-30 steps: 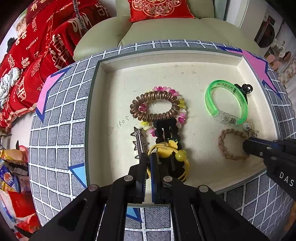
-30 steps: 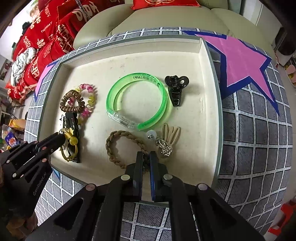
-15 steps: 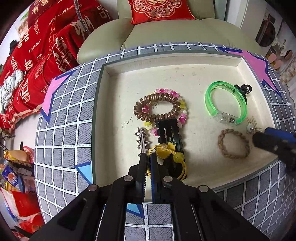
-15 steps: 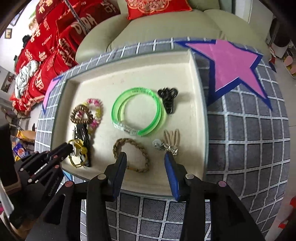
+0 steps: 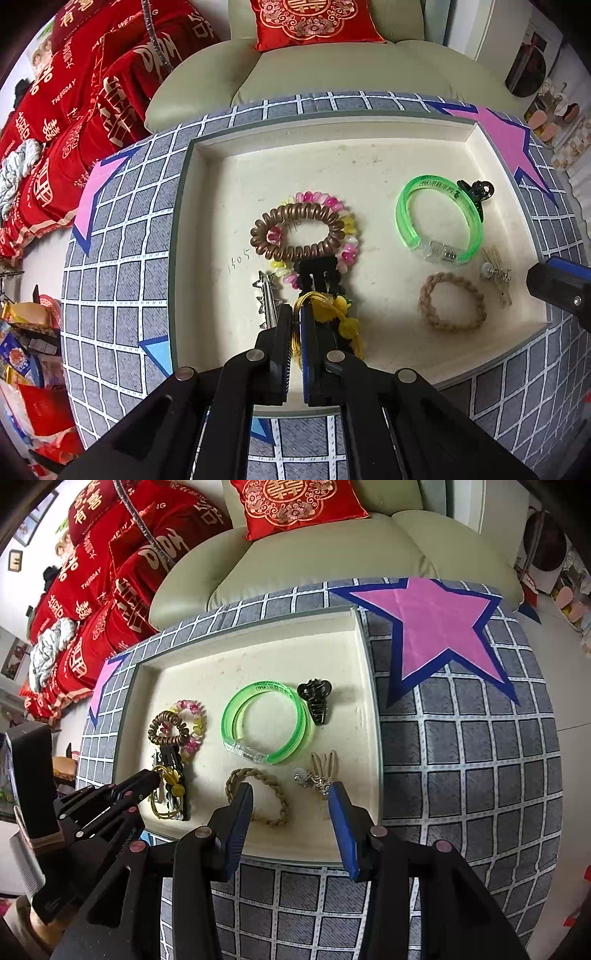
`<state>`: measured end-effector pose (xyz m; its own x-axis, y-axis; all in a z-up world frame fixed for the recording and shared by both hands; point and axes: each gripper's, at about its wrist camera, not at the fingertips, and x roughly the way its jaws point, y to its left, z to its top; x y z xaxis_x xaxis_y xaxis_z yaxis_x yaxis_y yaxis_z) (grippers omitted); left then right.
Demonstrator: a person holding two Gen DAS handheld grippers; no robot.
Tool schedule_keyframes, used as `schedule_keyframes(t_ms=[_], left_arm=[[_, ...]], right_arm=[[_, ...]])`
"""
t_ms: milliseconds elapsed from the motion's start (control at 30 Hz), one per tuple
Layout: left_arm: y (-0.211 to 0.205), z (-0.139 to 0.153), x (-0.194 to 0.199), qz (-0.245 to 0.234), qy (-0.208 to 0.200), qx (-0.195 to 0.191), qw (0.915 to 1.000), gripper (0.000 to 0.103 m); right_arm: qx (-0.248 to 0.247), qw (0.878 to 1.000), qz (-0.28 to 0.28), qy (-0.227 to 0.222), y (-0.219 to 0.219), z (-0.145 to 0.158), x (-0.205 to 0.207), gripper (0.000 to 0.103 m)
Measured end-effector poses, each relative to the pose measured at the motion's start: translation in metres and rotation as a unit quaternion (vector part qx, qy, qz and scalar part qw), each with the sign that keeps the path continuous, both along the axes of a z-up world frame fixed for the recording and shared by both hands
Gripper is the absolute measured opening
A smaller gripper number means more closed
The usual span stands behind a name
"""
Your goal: Organize jewelry
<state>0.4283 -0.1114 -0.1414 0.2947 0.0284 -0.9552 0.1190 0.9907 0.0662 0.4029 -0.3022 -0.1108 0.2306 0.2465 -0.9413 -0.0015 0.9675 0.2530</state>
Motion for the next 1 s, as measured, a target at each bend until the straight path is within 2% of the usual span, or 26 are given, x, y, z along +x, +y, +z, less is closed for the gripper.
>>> schedule_keyframes(t_ms=[100, 133, 167, 200, 233, 300, 733, 1000], left_arm=[[0.001, 0.000, 0.001, 0.005, 0.002, 0.000, 1.0000, 0.012], [0.002, 0.000, 0.002, 0.008, 0.003, 0.003, 1.0000, 0.018], [0.003, 0.001, 0.002, 0.012, 0.003, 0.003, 0.9999, 0.035], [0.005, 0.001, 0.002, 0.018, 0.001, 0.004, 0.9998, 0.091], [0.007, 0.005, 0.002, 0.026, -0.009, 0.008, 0.9996, 0.103], [0.007, 0.013, 0.000, 0.026, -0.028, 0.007, 0.9992, 0.103], [0.006, 0.020, -0.003, 0.024, -0.027, 0.021, 0.9991, 0.103], [0.009, 0.028, -0.019, 0.026, -0.024, 0.015, 0.9993, 0.103]], right_arm=[[0.001, 1.000, -0.003, 0.000, -0.002, 0.001, -0.002, 0.046], [0.002, 1.000, -0.004, -0.001, -0.003, 0.001, -0.002, 0.046], [0.003, 1.000, -0.006, -0.001, -0.004, 0.002, -0.003, 0.046], [0.004, 1.000, -0.007, -0.001, -0.005, 0.002, -0.003, 0.046], [0.005, 1.000, -0.008, -0.001, -0.006, 0.003, -0.004, 0.046], [0.006, 1.000, -0.008, -0.002, -0.006, 0.004, -0.004, 0.046], [0.008, 1.000, -0.005, 0.006, -0.003, 0.004, -0.007, 0.046], [0.011, 1.000, 0.008, 0.026, 0.003, 0.000, -0.012, 0.048]])
